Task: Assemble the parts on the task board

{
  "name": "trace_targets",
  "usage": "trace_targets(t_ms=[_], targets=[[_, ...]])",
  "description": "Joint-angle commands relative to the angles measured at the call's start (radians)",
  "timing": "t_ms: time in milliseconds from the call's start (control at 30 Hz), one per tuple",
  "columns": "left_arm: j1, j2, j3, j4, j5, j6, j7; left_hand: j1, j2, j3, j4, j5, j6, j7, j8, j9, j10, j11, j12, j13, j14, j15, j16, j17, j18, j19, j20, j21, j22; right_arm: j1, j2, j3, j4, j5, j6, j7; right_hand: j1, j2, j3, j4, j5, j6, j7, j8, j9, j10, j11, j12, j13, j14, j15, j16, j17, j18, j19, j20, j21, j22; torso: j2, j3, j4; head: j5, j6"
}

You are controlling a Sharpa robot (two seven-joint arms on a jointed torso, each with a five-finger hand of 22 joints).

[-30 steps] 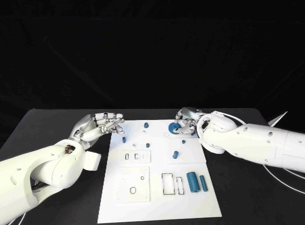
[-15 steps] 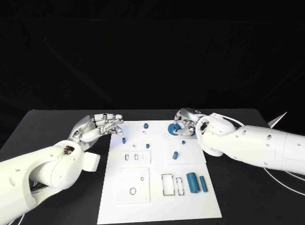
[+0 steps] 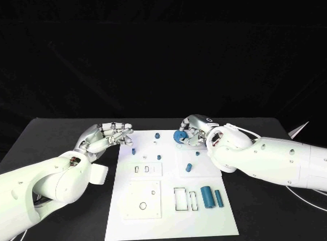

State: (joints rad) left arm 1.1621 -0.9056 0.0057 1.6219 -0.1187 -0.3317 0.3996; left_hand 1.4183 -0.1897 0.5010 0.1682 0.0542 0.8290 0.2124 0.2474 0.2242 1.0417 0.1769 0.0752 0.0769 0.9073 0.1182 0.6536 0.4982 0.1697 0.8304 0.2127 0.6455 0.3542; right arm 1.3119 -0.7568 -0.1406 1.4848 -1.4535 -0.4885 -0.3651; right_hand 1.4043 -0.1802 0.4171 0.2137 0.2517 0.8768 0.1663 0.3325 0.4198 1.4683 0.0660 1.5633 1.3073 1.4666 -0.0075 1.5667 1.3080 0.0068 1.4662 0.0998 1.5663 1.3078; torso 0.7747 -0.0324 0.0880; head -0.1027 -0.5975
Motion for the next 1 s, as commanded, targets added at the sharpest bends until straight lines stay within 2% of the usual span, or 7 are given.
trace_targets(t_ms=[33, 267, 433, 500, 633, 933, 1000], targets=[[0.001, 0.001, 0.001, 0.003, 0.004, 0.014, 0.005, -0.011, 0.0, -0.004, -0.003, -0.003, -0.008, 0.027, -0.001, 0.001, -0.009, 0.001, -0.001, 0.001, -0.007, -0.001, 0.007, -0.002, 0.008, -0.005, 0.001, 0.006, 0.001, 0.001, 0.021, 0.0, 0.018, -0.053, -0.034, 0.015, -0.008, -0.001, 0.003, -0.001, 0.0, 0.041, -0.029, 0.006, 0.005, 0.101, -0.008, 0.006, 0.262, 0.104, -0.004, 0.004, 0.263, -0.007, 0.105, -0.004, 0.004, 0.263, 0.001, 0.0002, 0.0003, 0.004, 0.0], [0.001, 0.002, 0.001, 0.005, 0.004, 0.014, 0.005, -0.011, 0.0, -0.004, -0.003, -0.003, -0.008, 0.027, -0.001, 0.001, -0.009, 0.001, -0.001, 0.001, -0.007, -0.001, 0.007, -0.002, 0.008, -0.005, 0.001, 0.006, 0.001, 0.002, 0.08, -0.002, 0.021, -0.098, -0.034, 0.013, -0.011, -0.001, 0.014, -0.006, 0.0, 0.04, -0.029, 0.003, 0.005, 0.099, -0.009, 0.005, 0.26, 0.104, -0.005, 0.004, 0.263, -0.007, 0.105, -0.005, 0.004, 0.263, 0.0, -0.0023, 0.002, 0.01, -0.001], [0.001, 0.004, 0.001, 0.005, 0.004, 0.016, 0.003, -0.011, 0.0, -0.004, -0.003, -0.003, -0.008, 0.027, -0.001, 0.001, -0.009, 0.001, -0.001, 0.001, -0.007, -0.001, 0.007, -0.002, 0.008, -0.005, 0.001, 0.006, 0.001, -0.004, 0.123, -0.004, 0.001, -0.113, -0.032, 0.014, -0.012, -0.001, 0.017, -0.008, 0.0, 0.04, -0.029, 0.002, 0.005, 0.099, -0.009, 0.005, 0.26, 0.104, -0.005, 0.004, 0.263, -0.007, 0.105, -0.005, 0.004, 0.263, 0.001, -0.0026, 0.0058, 0.011, -0.002], [0.001, 0.004, 0.001, 0.005, 0.004, 0.017, 0.003, -0.011, 0.001, -0.004, -0.003, -0.003, -0.008, 0.027, -0.001, 0.001, -0.01, 0.001, 0.0, 0.001, -0.007, -0.001, 0.007, -0.002, 0.008, -0.006, 0.001, 0.007, 0.002, -0.007, 0.137, -0.004, -0.009, -0.116, -0.03, 0.013, -0.012, -0.001, 0.017, -0.008, 0.0, 0.04, -0.029, 0.002, 0.005, 0.099, -0.009, 0.005, 0.26, 0.104, -0.005, 0.004, 0.263, -0.007, 0.105, -0.005, 0.004, 0.263, 0.001, -0.0017, 0.0056, 0.013, -0.001], [0.001, 0.004, 0.001, 0.006, 0.004, 0.017, 0.002, -0.011, 0.001, -0.004, -0.003, -0.003, -0.008, 0.027, -0.001, 0.001, -0.01, 0.001, 0.0, 0.001, -0.007, -0.001, 0.007, -0.002, 0.008, -0.006, 0.001, 0.007, 0.002, -0.011, 0.16, -0.005, -0.031, -0.12, -0.031, 0.011, -0.012, -0.001, 0.017, -0.008, 0.0, 0.04, -0.029, 0.002, 0.005, 0.099, -0.009, 0.005, 0.26, 0.104, -0.005, 0.004, 0.263, -0.007, 0.105, -0.005, 0.004, 0.263, 0.001, -0.0028, 0.0045, 0.017, -0.002], [0.001, 0.004, 0.001, 0.006, 0.004, 0.018, 0.002, -0.011, 0.0, -0.004, -0.004, -0.003, -0.009, 0.026, -0.001, 0.001, -0.01, 0.001, 0.0, 0.001, -0.008, -0.001, 0.007, -0.002, 0.008, -0.007, 0.001, 0.008, 0.002, -0.02, 0.198, -0.006, -0.079, -0.13, -0.027, 0.013, -0.013, -0.004, 0.02, -0.011, 0.001, 0.04, -0.029, 0.0, 0.004, 0.099, -0.009, 0.005, 0.26, 0.104, -0.005, 0.004, 0.263, -0.007, 0.105, -0.006, 0.004, 0.263, 0.001, -0.0018, 0.0051, 0.02, -0.005], [0.001, 0.004, 0.001, 0.006, 0.004, 0.018, 0.002, -0.011, 0.0, -0.004, -0.004, -0.003, -0.009, 0.026, -0.001, 0.001, -0.01, 0.001, 0.0, 0.001, -0.008, -0.001, 0.007, -0.002, 0.008, -0.007, 0.001, 0.008, 0.002, -0.023, 0.204, -0.007, -0.086, -0.133, -0.024, 0.014, -0.013, -0.004, 0.02, -0.011, 0.001, 0.04, -0.029, 0.0, 0.004, 0.099, -0.009, 0.005, 0.26, 0.104, -0.005, 0.004, 0.263, -0.007, 0.105, -0.006, 0.004, 0.263, 0.001, -0.0006, 0.0034, 0.022, -0.006]])
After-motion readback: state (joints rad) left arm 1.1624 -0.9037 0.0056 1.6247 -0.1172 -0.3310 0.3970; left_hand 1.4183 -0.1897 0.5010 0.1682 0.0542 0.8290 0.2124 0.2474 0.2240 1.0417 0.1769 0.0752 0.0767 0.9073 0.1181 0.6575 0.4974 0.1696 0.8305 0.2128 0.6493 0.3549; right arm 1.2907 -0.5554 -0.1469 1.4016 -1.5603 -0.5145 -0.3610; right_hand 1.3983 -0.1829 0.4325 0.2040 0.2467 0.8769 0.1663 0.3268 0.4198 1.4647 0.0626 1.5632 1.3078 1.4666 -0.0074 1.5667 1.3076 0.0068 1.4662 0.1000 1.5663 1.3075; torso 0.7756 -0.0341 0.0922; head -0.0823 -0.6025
